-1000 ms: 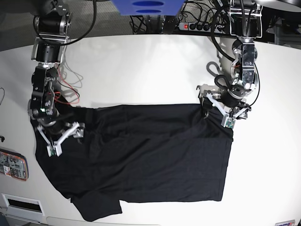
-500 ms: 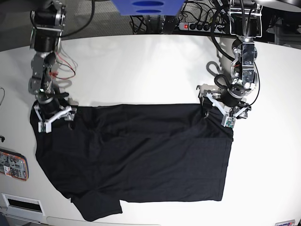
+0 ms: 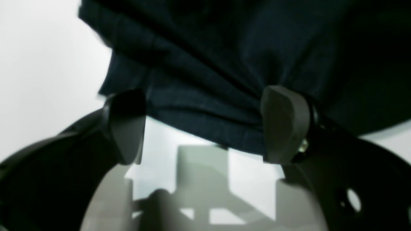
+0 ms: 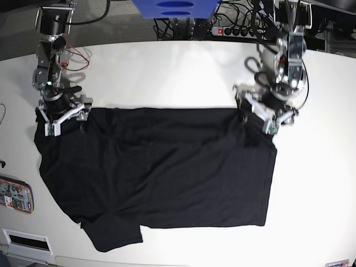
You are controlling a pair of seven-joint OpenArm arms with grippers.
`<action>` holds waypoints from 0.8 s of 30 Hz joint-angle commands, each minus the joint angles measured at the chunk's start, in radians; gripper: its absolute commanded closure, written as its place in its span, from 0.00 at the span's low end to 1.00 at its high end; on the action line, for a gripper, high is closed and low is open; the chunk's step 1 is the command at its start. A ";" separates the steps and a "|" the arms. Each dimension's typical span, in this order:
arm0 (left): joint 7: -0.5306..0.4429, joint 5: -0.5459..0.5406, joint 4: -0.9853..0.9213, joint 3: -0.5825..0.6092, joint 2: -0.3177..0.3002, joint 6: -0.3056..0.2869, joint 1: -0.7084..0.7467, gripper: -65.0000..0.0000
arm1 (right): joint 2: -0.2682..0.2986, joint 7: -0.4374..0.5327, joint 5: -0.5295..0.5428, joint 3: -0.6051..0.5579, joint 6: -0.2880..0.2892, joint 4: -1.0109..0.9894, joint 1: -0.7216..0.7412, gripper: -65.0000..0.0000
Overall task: Fold the T-shirt properly
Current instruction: 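Lift the folded edge with both grippers and drag the shirt toward the robot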
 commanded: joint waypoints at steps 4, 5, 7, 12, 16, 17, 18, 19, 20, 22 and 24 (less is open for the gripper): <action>0.299 0.097 0.053 0.008 -0.002 -0.023 0.085 0.17 | -0.004 -0.163 -0.044 -0.008 0.021 0.025 -0.082 0.05; 0.308 0.097 0.054 0.008 -0.002 -0.023 0.085 0.17 | -0.004 -0.163 -0.044 -0.008 0.021 0.036 -0.093 0.05; 0.311 0.097 0.053 0.008 -0.002 -0.023 0.085 0.17 | -0.006 -0.163 -0.044 -0.008 0.021 0.062 -0.113 0.05; 0.311 0.097 0.057 -0.028 -0.002 -0.023 0.134 0.17 | -0.006 -0.163 -0.044 -0.005 0.021 0.126 -0.183 0.05; 0.305 0.096 0.057 -0.062 0.001 -0.023 0.182 0.17 | -0.006 -0.164 -0.044 0.058 0.021 0.154 -0.228 0.05; 0.305 0.096 0.057 -0.062 0.001 -0.023 0.195 0.17 | -0.006 -0.164 -0.044 0.078 0.021 0.154 -0.229 0.05; 0.305 0.096 0.057 -0.064 0.000 -0.023 0.208 0.17 | -0.006 -0.164 -0.044 0.091 0.021 0.154 -0.236 0.05; 0.305 0.096 0.057 -0.074 0.000 -0.023 0.222 0.17 | -0.006 -0.164 -0.044 0.102 0.021 0.154 -0.240 0.05; 0.305 0.096 0.057 -0.088 0.000 -0.023 0.232 0.17 | -0.006 -0.164 -0.044 0.110 0.021 0.154 -0.245 0.05; 0.305 0.096 0.057 -0.107 0.000 -0.023 0.246 0.17 | -0.006 -0.164 -0.044 0.116 0.021 0.155 -0.251 0.05; 0.305 0.096 0.057 -0.125 0.000 -0.023 0.269 0.17 | -0.006 -0.164 -0.044 0.116 0.021 0.163 -0.268 0.05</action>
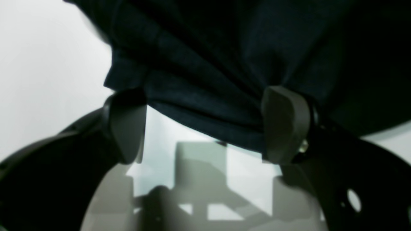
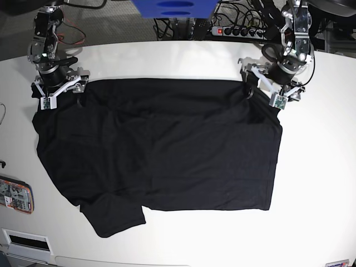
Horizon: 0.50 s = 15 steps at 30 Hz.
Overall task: Fold the T-shirt properly
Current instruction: 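Lift the folded edge with both grippers and drag the shirt toward the robot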
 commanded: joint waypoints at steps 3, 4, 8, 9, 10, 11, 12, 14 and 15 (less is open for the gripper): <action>0.312 0.104 -0.046 -0.005 0.017 0.026 0.106 0.17 | 0.006 -0.141 -0.058 0.002 -0.015 -0.011 -0.091 0.05; 0.312 0.104 -0.046 -0.008 0.037 0.026 0.116 0.17 | 0.006 -0.141 -0.058 0.002 -0.015 -0.006 -0.100 0.05; 0.312 0.104 -0.046 -0.008 0.076 0.026 0.158 0.17 | 0.006 -0.141 -0.058 0.002 -0.015 0.009 -0.156 0.05; 0.312 0.104 -0.046 -0.008 0.083 0.026 0.161 0.17 | 0.006 -0.141 -0.058 -0.001 -0.015 0.015 -0.159 0.05; 0.312 0.104 -0.046 -0.008 0.086 0.026 0.163 0.17 | 0.006 -0.141 -0.058 -0.002 -0.015 0.023 -0.162 0.05; 0.312 0.104 -0.046 -0.008 0.086 0.026 0.169 0.17 | 0.006 -0.141 -0.058 -0.002 -0.015 0.035 -0.163 0.05; 0.312 0.104 -0.046 -0.008 0.086 0.026 0.176 0.17 | 0.006 -0.141 -0.058 -0.002 -0.015 0.048 -0.166 0.05; 0.312 0.104 -0.046 -0.008 0.087 0.026 0.189 0.17 | 0.006 -0.141 -0.058 0.001 -0.015 0.072 -0.197 0.05; 0.312 0.104 -0.046 -0.006 0.087 0.026 0.193 0.17 | 0.006 -0.141 -0.058 0.001 -0.015 0.086 -0.208 0.05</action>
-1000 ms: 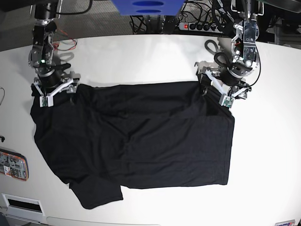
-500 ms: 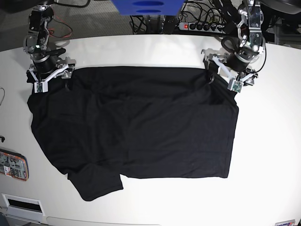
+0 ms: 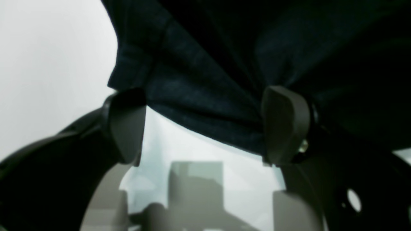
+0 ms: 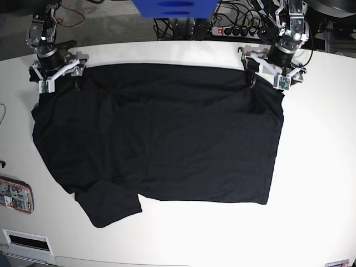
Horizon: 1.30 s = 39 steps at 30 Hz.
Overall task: Fold the T-shirt properly
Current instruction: 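Lift the folded edge with both grippers and drag the shirt toward the robot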
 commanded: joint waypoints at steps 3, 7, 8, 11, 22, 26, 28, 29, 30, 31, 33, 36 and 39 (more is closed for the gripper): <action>0.519 0.082 -0.048 0.014 0.031 -0.019 0.098 0.17 | 0.001 -0.141 -0.088 -0.006 0.002 0.023 -0.068 0.05; 0.519 0.083 -0.010 0.013 0.045 -0.019 0.139 0.17 | 0.001 -0.141 -0.088 -0.006 0.002 0.044 -0.099 0.05; 0.519 0.083 0.003 0.013 0.045 -0.019 0.146 0.17 | 0.001 -0.141 -0.088 -0.006 0.002 0.044 -0.100 0.05; 0.519 0.083 0.023 0.014 0.043 -0.019 0.166 0.17 | 0.001 -0.141 -0.088 -0.006 0.002 0.043 -0.103 0.05; 0.519 0.088 0.027 0.010 0.037 -0.019 0.190 0.17 | 0.001 -0.141 -0.086 -0.003 0.002 0.043 -0.117 0.05; 0.519 0.089 0.027 0.010 0.037 -0.019 0.210 0.17 | 0.001 -0.141 -0.086 0.030 0.002 0.041 -0.114 0.05; 0.519 0.089 0.027 0.010 0.037 -0.019 0.219 0.17 | 0.003 -0.141 -0.086 0.040 0.002 0.041 -0.114 0.05; 0.519 0.089 0.027 0.010 0.037 -0.019 0.219 0.17 | 0.003 -0.141 -0.086 0.053 0.002 0.041 -0.115 0.05; 0.519 0.089 0.027 0.010 0.037 -0.019 0.219 0.17 | 0.003 -0.141 -0.088 0.063 0.002 0.041 -0.115 0.05; 0.519 0.089 0.027 0.008 0.037 -0.019 0.219 0.17 | 0.003 -0.141 -0.088 0.072 0.002 0.041 -0.115 0.05; 0.519 0.089 0.027 -0.018 0.037 -0.019 0.219 0.17 | 0.003 -0.141 -0.088 0.082 0.002 0.043 -0.114 0.05; 0.519 0.091 0.027 -0.060 0.037 -0.019 0.218 0.17 | 0.003 -0.141 -0.088 0.085 0.002 0.043 -0.112 0.05; 0.519 0.091 0.029 -0.102 0.037 -0.019 0.216 0.17 | 0.003 -0.141 -0.088 0.085 0.002 0.043 -0.112 0.05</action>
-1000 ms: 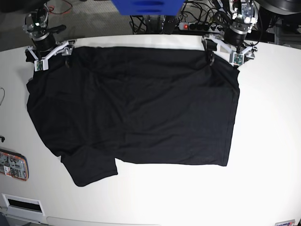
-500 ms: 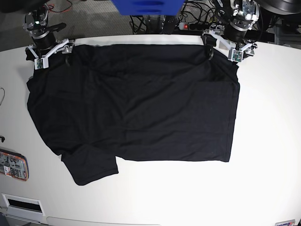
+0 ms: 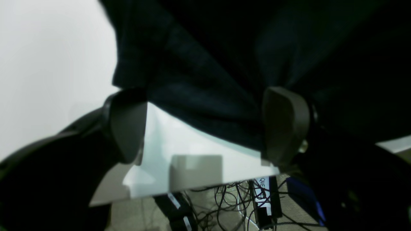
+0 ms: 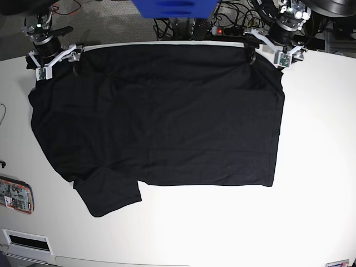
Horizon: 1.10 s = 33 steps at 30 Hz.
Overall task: Fold the T-shirt properly
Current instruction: 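Lift the folded edge with both grippers and drag the shirt toward the robot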
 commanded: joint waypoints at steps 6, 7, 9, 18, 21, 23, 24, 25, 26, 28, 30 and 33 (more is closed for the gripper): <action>0.517 0.069 -0.050 -0.019 -0.001 0.036 0.044 0.17 | 0.007 -0.095 -0.088 0.007 -0.035 -0.005 -0.020 0.05; 0.497 0.069 -0.050 -0.019 -0.003 0.036 0.034 0.17 | 0.007 -0.095 -0.088 0.002 -0.035 -0.007 -0.020 0.05; 0.460 0.070 -0.052 -0.024 -0.003 0.036 0.008 0.17 | 0.005 -0.095 -0.088 -0.022 -0.035 -0.007 -0.020 0.05; 0.469 0.070 0.099 -0.036 -0.027 0.036 -0.003 0.17 | 0.004 -0.095 -0.088 -0.074 -0.037 0.105 -0.018 0.05; 0.530 0.064 0.171 -0.036 -0.026 0.036 0.008 0.17 | 0.004 -0.095 -0.088 -0.062 -0.038 0.171 -0.018 0.05; 0.553 0.067 0.189 -0.036 -0.013 0.036 0.018 0.17 | 0.004 -0.095 -0.088 -0.033 -0.038 0.216 -0.018 0.05; 0.553 0.067 0.191 -0.038 -0.010 0.036 0.021 0.17 | 0.004 -0.095 -0.088 -0.021 -0.038 0.239 -0.018 0.05; 0.553 0.069 0.191 -0.038 -0.010 0.036 0.021 0.17 | 0.004 -0.095 -0.088 -0.011 -0.038 0.254 -0.018 0.05; 0.553 0.069 0.189 -0.038 -0.010 0.036 0.021 0.17 | 0.004 -0.095 -0.088 0.001 -0.038 0.269 -0.018 0.05; 0.553 0.069 0.189 -0.038 -0.012 0.036 0.018 0.17 | 0.004 -0.095 -0.088 0.010 -0.038 0.277 -0.018 0.05; 0.553 0.069 0.189 -0.039 -0.013 0.036 0.012 0.17 | 0.004 -0.095 -0.088 0.007 -0.038 0.277 -0.018 0.05; 0.553 0.069 0.217 -0.039 -0.013 0.036 0.011 0.17 | -0.009 -0.095 -0.088 0.005 -0.038 0.280 -0.018 0.05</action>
